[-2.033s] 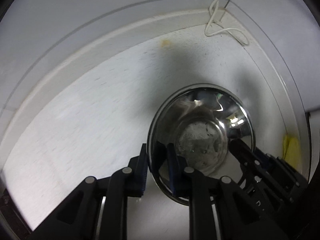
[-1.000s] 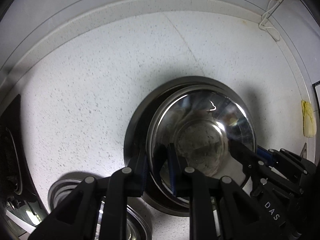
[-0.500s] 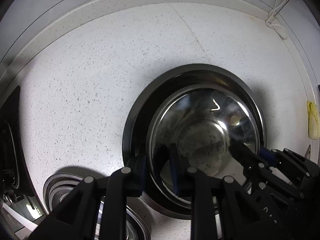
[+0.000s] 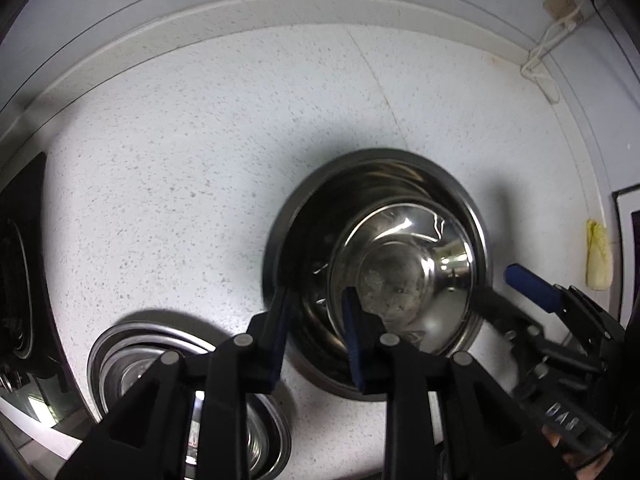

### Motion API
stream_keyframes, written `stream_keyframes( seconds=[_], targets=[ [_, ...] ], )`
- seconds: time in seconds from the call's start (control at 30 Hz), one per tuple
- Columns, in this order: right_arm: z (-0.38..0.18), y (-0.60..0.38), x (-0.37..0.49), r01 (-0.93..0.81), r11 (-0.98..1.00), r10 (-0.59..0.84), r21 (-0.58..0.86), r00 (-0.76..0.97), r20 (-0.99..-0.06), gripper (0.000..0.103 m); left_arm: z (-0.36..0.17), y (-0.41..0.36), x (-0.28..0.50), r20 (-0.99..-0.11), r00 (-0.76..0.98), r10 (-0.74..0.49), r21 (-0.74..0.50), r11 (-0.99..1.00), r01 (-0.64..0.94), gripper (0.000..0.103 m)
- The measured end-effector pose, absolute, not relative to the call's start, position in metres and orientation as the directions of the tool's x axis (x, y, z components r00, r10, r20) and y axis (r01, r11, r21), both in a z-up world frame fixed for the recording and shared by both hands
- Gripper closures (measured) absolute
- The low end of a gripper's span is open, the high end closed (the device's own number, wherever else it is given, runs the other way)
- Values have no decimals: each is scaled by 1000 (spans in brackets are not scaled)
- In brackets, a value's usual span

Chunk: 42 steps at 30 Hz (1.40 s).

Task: Organize plates and bowls
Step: 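Carry the small bowl with both grippers onto the stack and open, then close both grippers on the rim of the plate and bowl stack, then carry the stack with both grippers toward the stove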

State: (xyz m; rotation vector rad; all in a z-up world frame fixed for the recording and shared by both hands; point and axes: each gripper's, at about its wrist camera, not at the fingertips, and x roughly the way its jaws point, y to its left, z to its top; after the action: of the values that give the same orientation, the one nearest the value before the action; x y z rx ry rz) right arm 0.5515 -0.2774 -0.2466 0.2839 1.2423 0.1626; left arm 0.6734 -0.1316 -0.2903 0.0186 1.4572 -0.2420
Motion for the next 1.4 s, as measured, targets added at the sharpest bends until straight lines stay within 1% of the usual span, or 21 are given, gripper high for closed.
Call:
stream_keyframes(
  seconds=[0.1, 0.2, 0.4, 0.57, 0.7, 0.77, 0.8, 0.83, 0.87, 0.93, 1.03, 1.17, 1.4],
  targets=[
    [-238, -292, 549, 49, 960, 240, 274, 355, -904, 52, -283, -118, 677, -984, 101, -147, -130, 979, 155, 78],
    [-246, -309, 551, 89, 957, 229, 274, 346, -910, 52, -285, -104, 678, -985, 94, -145, -135, 986, 101, 78],
    [-269, -324, 554, 154, 934, 264, 321, 308, -914, 52, -308, -86, 683, -984, 42, -173, -173, 985, 21, 78],
    [-280, -325, 553, 173, 923, 286, 345, 293, -912, 52, -317, -85, 686, -979, 27, -201, -201, 980, 6, 77],
    [-287, -327, 555, 186, 913, 304, 363, 284, -909, 53, -322, -88, 686, -981, 24, -193, -193, 981, 1, 77],
    [-290, -328, 557, 191, 908, 313, 372, 281, -907, 60, -325, -90, 689, -981, 28, -193, -193, 981, -2, 77],
    [-292, -327, 559, 189, 907, 319, 377, 276, -907, 71, -328, -90, 691, -980, 29, -198, -198, 980, -4, 77],
    [-294, -326, 560, 189, 897, 342, 399, 273, -899, 77, -332, -90, 693, -979, 32, -202, -203, 979, -9, 77],
    [-295, -326, 561, 190, 888, 363, 419, 271, -892, 81, -334, -91, 694, -977, 32, -211, -211, 977, -10, 79],
    [-293, -323, 562, 173, 882, 385, 438, 272, -882, 95, -337, -93, 696, -971, 27, -236, -236, 972, -3, 92],
    [-289, -314, 564, 154, 905, 350, 397, 264, -899, 95, -336, -100, 698, -979, 37, -203, -202, 979, 29, 93],
    [-287, -313, 562, 149, 906, 351, 396, 255, -901, 95, -338, -101, 701, -978, 34, -208, -207, 978, 26, 93],
    [-281, -302, 561, 133, 915, 340, 382, 256, -905, 95, -330, -90, 692, -983, 54, -176, -174, 984, 42, 93]
  ],
)
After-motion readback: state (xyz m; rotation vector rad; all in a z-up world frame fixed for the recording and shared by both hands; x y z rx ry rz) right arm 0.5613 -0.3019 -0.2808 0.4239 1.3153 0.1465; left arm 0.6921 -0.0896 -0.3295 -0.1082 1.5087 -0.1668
